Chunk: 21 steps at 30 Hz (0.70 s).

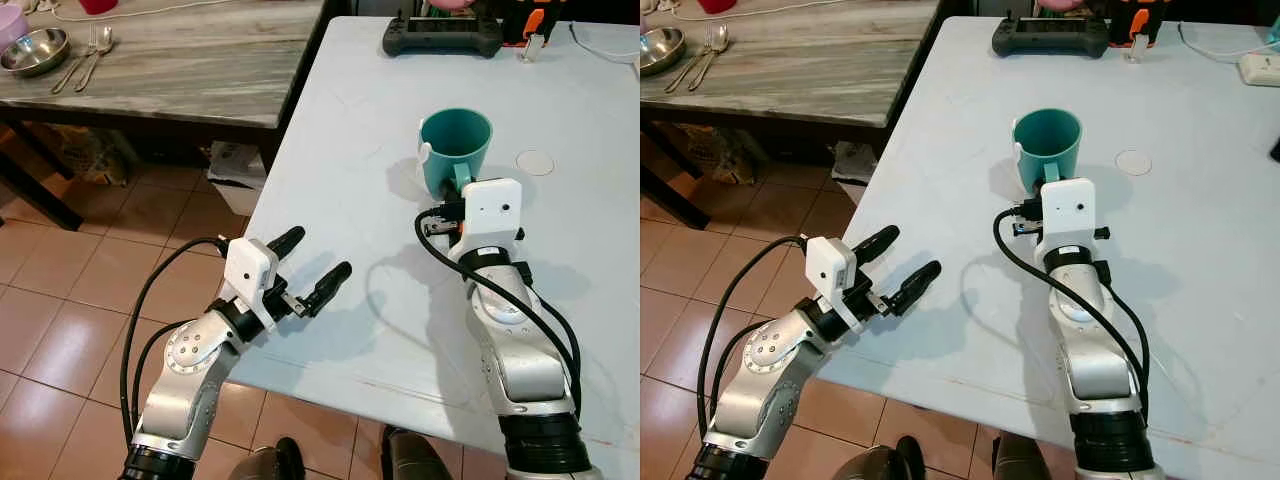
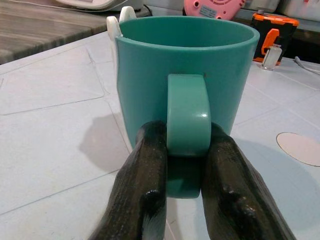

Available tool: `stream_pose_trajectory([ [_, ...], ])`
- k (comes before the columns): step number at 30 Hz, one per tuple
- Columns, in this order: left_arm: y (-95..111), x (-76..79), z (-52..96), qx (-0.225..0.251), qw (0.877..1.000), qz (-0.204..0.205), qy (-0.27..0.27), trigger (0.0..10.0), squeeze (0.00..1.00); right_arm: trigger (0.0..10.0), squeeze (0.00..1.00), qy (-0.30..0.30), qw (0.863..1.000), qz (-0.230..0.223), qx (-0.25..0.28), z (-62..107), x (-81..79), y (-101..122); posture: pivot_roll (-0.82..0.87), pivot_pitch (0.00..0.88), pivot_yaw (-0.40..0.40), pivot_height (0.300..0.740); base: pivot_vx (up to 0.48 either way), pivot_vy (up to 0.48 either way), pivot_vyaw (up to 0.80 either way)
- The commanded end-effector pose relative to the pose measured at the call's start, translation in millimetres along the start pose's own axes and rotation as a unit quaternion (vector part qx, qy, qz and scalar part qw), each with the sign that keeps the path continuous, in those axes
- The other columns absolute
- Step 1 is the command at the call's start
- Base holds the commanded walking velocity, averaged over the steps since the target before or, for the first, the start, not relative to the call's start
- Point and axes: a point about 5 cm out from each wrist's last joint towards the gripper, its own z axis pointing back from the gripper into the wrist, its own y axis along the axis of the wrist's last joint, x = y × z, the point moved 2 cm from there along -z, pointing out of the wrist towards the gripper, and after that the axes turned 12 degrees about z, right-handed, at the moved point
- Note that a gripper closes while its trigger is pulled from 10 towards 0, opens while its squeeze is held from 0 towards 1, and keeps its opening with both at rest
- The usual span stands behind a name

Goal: Setting the table

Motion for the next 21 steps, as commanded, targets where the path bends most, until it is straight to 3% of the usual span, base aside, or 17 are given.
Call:
stream_pose_trajectory([
  [1,0.5,-0.1,1.7,-0.002,1.0,-0.003,0.001,10.0,0.0,0.0,0.0,-0.001,1.0,-0.002,0.009,3.8,-2.1,3.7,-0.3,0.256,0.128,0.74,0.0,0.0,0.0],
  [8,4.6,2.0,-0.9,0.005,1.0,-0.001,-0.004,10.0,0.0,0.0,0.0,-0.009,1.0,-0.001,0.002,8.4,3.2,-1.3,-0.3,0.25,0.131,0.74,0.0,0.0,0.0],
  [11,6.5,-1.3,-2.7,0.008,1.0,-0.006,0.001,10.0,0.0,10.0,0.0,-0.02,1.0,-0.004,0.002,12.9,8.0,-2.3,-0.3,0.241,0.13,0.74,0.0,0.0,0.0],
  [16,0.1,-19.3,-4.6,-0.008,0.997,-0.024,0.068,10.0,0.0,10.0,0.0,-0.031,0.999,-0.017,0.012,16.3,13.0,1.8,-0.31,0.219,0.128,0.74,0.0,0.0,0.0],
  [18,-3.1,-32.2,-5.4,-0.015,0.992,-0.044,0.12,10.0,0.0,10.0,0.0,-0.036,0.999,-0.024,0.019,18.4,15.0,5.1,-0.31,0.212,0.127,0.74,0.0,0.0,0.0],
  [21,-3.8,-41.6,-5.7,-0.014,0.987,-0.047,0.154,10.0,0.0,10.0,0.0,-0.039,0.999,-0.031,0.018,21.3,15.9,5.7,-0.31,0.196,0.126,0.74,0.0,0.0,0.0],
])
